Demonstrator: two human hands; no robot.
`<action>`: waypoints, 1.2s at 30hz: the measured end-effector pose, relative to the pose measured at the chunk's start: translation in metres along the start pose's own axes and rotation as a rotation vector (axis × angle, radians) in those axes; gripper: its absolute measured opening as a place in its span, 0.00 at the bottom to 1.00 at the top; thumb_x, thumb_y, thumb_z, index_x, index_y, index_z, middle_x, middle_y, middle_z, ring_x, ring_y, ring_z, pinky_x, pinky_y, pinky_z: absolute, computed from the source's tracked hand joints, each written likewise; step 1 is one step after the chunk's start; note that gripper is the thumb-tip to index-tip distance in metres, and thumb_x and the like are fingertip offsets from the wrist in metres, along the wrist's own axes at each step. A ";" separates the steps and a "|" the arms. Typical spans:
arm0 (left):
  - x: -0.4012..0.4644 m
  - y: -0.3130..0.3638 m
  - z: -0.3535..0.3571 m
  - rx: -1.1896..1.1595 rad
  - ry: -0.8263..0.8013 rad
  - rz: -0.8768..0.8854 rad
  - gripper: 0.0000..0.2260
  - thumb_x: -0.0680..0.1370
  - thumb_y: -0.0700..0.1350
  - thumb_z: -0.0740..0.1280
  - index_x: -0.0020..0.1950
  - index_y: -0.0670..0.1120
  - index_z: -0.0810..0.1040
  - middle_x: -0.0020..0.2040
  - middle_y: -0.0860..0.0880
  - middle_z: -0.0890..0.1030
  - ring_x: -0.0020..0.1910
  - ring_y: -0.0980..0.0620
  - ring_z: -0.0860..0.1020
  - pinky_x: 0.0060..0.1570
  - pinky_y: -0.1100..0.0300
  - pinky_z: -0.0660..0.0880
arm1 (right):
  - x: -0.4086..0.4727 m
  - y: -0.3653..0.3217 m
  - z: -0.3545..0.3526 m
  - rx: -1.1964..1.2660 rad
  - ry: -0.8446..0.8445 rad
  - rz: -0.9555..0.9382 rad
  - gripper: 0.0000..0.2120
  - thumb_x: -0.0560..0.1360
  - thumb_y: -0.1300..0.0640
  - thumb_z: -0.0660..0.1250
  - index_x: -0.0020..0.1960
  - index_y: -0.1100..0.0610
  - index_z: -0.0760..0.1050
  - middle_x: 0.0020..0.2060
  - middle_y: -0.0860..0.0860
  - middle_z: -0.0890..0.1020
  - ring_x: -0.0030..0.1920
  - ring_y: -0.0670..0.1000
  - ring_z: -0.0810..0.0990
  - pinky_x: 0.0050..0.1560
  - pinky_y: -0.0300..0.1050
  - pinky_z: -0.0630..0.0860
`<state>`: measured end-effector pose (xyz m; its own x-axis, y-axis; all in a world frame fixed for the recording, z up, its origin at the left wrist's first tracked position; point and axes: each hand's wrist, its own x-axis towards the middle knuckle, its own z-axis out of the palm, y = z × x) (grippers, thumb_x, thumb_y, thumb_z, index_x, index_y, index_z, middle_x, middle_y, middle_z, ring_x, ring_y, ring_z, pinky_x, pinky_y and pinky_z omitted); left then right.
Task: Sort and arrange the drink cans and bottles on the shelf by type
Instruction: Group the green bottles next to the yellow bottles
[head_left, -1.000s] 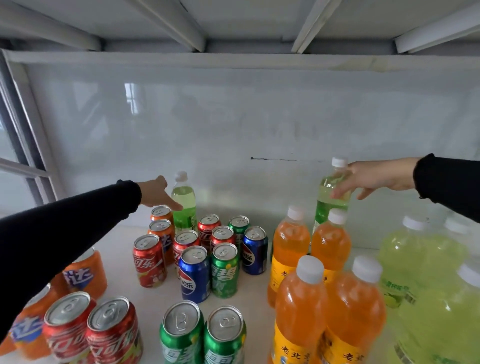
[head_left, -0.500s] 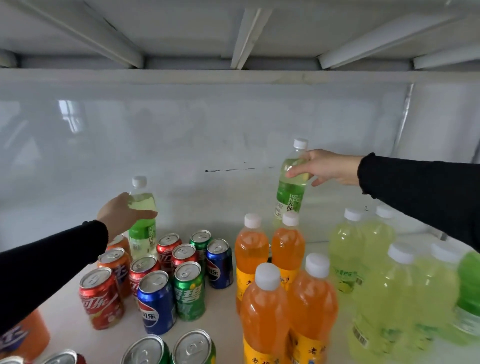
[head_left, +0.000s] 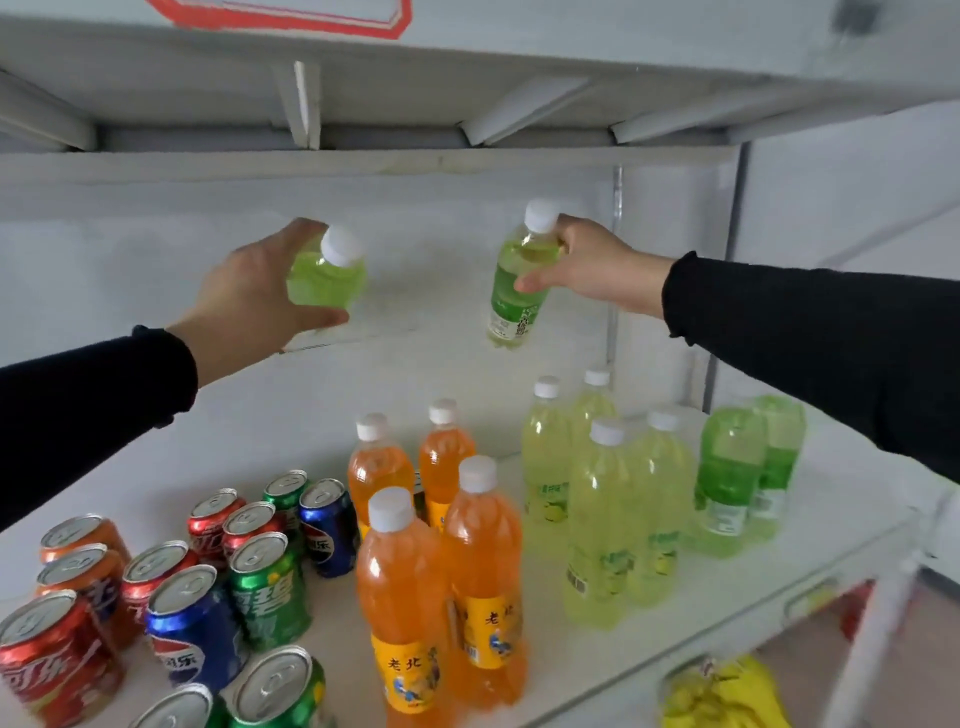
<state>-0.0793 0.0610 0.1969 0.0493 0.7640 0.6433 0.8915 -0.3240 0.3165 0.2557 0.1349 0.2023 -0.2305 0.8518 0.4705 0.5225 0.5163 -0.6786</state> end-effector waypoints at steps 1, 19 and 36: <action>0.004 0.016 0.008 -0.024 -0.007 0.034 0.32 0.68 0.50 0.80 0.67 0.58 0.68 0.54 0.54 0.75 0.53 0.48 0.74 0.50 0.54 0.70 | -0.009 0.003 -0.013 -0.013 0.021 0.001 0.26 0.67 0.56 0.80 0.62 0.49 0.77 0.55 0.45 0.83 0.56 0.45 0.82 0.61 0.43 0.77; 0.096 0.255 0.198 -0.639 -0.339 -0.015 0.29 0.66 0.47 0.81 0.65 0.53 0.75 0.59 0.55 0.81 0.57 0.55 0.80 0.55 0.59 0.76 | -0.076 0.166 -0.214 0.031 0.158 0.185 0.28 0.70 0.55 0.79 0.67 0.52 0.75 0.53 0.45 0.83 0.53 0.44 0.82 0.51 0.38 0.79; 0.071 0.277 0.323 -0.352 -0.801 -0.533 0.34 0.72 0.40 0.77 0.75 0.45 0.66 0.68 0.50 0.75 0.63 0.51 0.74 0.54 0.58 0.78 | -0.046 0.334 -0.134 0.196 -0.312 0.289 0.21 0.72 0.51 0.77 0.63 0.51 0.77 0.57 0.52 0.81 0.57 0.53 0.82 0.48 0.43 0.83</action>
<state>0.3166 0.2061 0.1048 0.0868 0.9630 -0.2552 0.7091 0.1202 0.6948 0.5514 0.2561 0.0294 -0.3497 0.9338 0.0752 0.4431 0.2356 -0.8649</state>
